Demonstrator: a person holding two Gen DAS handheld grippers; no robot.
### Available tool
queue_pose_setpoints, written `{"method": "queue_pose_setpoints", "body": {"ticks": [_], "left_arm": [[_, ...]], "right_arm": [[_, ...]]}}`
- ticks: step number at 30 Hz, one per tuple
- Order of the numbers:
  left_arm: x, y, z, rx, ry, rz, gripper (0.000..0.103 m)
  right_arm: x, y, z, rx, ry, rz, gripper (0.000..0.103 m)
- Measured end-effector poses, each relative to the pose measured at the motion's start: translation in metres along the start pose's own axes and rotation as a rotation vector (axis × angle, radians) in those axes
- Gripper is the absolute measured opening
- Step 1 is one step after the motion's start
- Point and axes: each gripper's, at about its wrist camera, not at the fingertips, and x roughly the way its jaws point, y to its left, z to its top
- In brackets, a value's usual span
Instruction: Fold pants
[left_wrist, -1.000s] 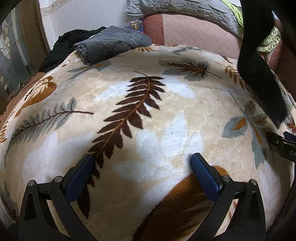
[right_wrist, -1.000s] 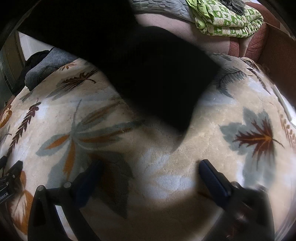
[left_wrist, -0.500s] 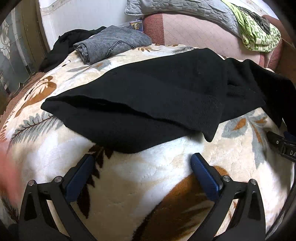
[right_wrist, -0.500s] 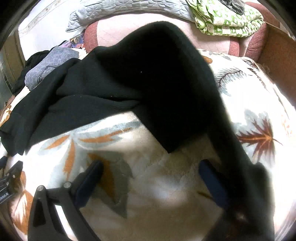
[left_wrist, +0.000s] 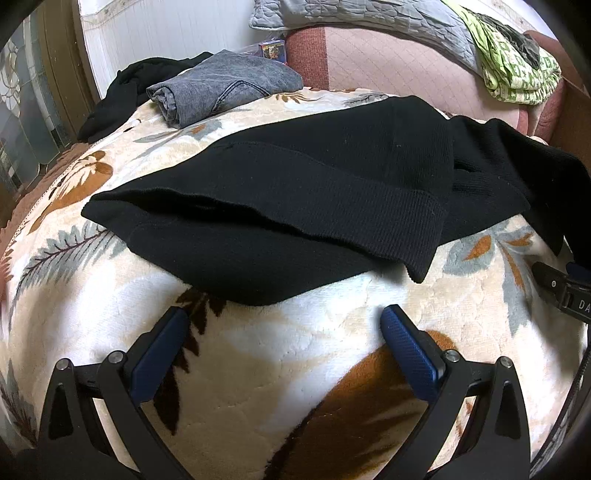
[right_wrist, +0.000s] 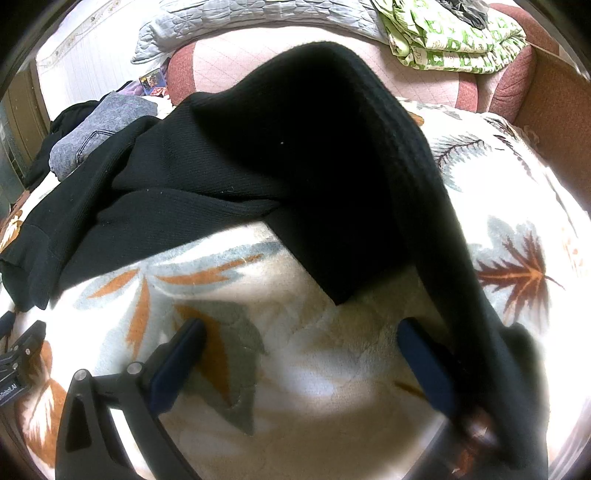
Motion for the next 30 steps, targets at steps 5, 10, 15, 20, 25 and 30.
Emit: {"method": "queue_pose_setpoints", "body": {"ticks": [5, 10, 15, 20, 25, 30], "left_arm": [[0.0005, -0.0012, 0.0002, 0.0, -0.001, 0.0, 0.103], [0.0022, -0.0017, 0.0007, 0.0, -0.002, -0.001, 0.103], [0.0028, -0.0028, 0.0014, 0.0, -0.002, 0.0, 0.103], [0.0026, -0.0012, 0.001, -0.001, -0.002, 0.0, 0.103], [0.0017, 0.0006, -0.0005, -0.001, -0.003, 0.001, 0.103], [0.0015, 0.0019, -0.0005, -0.001, -0.002, 0.001, 0.103]], "right_arm": [[-0.0002, 0.0004, 0.0005, 0.0, 0.001, -0.001, 0.103], [0.0, 0.0005, 0.001, 0.0, 0.0, 0.0, 0.103], [-0.0004, 0.0004, 0.0003, -0.001, 0.0, 0.0, 0.103], [-0.0009, -0.0001, 0.0005, 0.0, 0.0, -0.001, 0.103], [-0.0007, 0.0004, 0.0007, -0.002, 0.0, -0.003, 0.103], [0.0009, 0.0016, 0.0006, -0.001, 0.001, -0.003, 0.103]]}}
